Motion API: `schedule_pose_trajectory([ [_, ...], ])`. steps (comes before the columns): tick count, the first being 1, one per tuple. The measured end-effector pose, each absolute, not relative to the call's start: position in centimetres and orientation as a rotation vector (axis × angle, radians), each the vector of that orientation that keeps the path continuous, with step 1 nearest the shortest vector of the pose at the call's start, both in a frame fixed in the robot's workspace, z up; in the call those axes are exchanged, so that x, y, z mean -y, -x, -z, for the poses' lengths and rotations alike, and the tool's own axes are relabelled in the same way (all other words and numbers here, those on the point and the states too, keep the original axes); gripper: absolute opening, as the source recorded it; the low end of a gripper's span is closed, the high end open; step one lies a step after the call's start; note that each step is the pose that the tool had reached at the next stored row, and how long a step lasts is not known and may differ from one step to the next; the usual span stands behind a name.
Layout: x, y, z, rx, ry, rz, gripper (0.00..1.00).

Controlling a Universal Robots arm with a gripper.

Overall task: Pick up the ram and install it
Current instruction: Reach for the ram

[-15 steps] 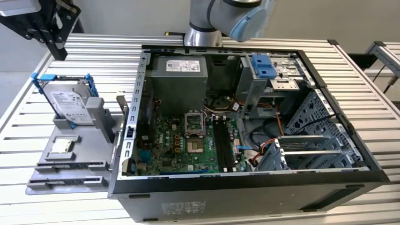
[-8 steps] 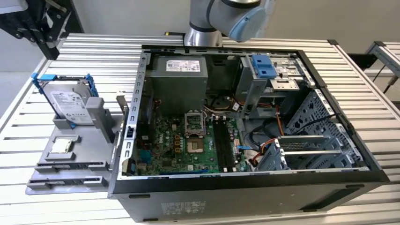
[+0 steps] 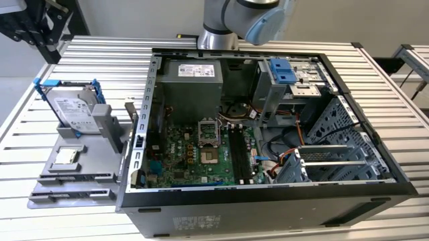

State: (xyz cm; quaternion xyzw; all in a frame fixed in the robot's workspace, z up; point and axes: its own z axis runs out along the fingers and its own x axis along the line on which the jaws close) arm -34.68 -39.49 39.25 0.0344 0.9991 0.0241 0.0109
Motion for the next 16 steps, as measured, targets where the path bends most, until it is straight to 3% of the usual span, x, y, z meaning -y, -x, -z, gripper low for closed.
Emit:
schedule_pose_trajectory([
  [16,44.3,35.7,-39.2,-3.116,-0.106,-0.075,0.00],
])
